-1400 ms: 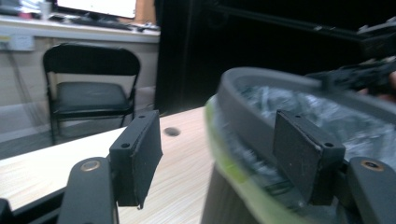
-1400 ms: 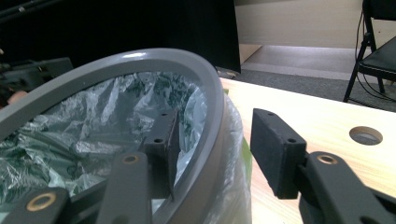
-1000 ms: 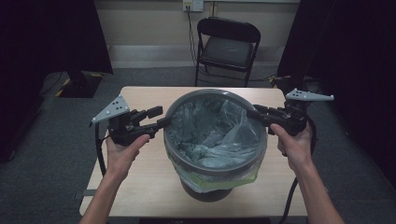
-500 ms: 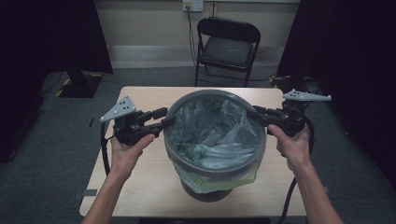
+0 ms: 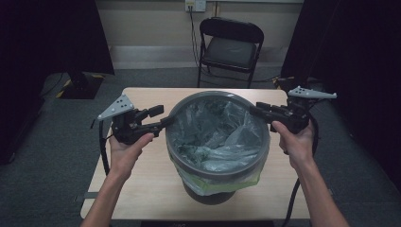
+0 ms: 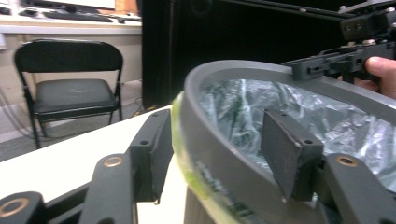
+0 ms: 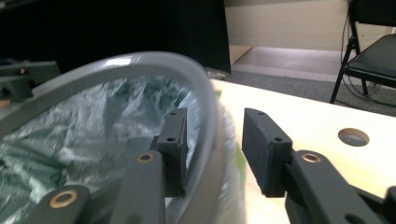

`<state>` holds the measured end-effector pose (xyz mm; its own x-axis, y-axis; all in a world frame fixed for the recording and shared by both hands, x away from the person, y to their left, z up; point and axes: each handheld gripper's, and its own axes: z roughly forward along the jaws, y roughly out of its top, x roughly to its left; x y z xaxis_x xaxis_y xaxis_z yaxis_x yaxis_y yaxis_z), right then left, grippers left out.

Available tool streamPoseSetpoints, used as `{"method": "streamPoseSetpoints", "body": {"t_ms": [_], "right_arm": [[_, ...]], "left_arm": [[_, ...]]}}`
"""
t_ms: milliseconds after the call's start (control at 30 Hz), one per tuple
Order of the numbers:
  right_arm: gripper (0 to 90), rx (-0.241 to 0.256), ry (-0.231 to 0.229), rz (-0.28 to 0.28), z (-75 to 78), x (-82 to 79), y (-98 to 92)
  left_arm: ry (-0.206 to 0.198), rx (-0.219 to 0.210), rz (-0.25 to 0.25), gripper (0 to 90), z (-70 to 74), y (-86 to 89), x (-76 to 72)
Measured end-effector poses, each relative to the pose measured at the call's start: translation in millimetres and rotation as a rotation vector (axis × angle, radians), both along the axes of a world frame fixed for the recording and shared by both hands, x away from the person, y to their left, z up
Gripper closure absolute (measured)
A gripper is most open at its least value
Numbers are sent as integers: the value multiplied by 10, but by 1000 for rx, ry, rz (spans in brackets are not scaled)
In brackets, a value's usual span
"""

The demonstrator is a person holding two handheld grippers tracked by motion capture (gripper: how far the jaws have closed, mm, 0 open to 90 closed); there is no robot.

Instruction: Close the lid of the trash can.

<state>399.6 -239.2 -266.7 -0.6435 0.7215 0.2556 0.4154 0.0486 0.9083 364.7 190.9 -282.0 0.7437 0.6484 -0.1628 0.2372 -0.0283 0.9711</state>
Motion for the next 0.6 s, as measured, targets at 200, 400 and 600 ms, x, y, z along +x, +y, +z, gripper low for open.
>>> {"method": "streamPoseSetpoints", "body": {"t_ms": [200, 400, 600], "right_arm": [[667, 39, -9, -9, 41, 92, -27], [818, 20, -6, 23, 46, 140, 65], [763, 36, -13, 2, 57, 153, 32]], "left_arm": [[10, -12, 25, 434, 23, 41, 79], [-10, 0, 25, 507, 27, -13, 96], [-8, -5, 41, 492, 35, 22, 89]]}}
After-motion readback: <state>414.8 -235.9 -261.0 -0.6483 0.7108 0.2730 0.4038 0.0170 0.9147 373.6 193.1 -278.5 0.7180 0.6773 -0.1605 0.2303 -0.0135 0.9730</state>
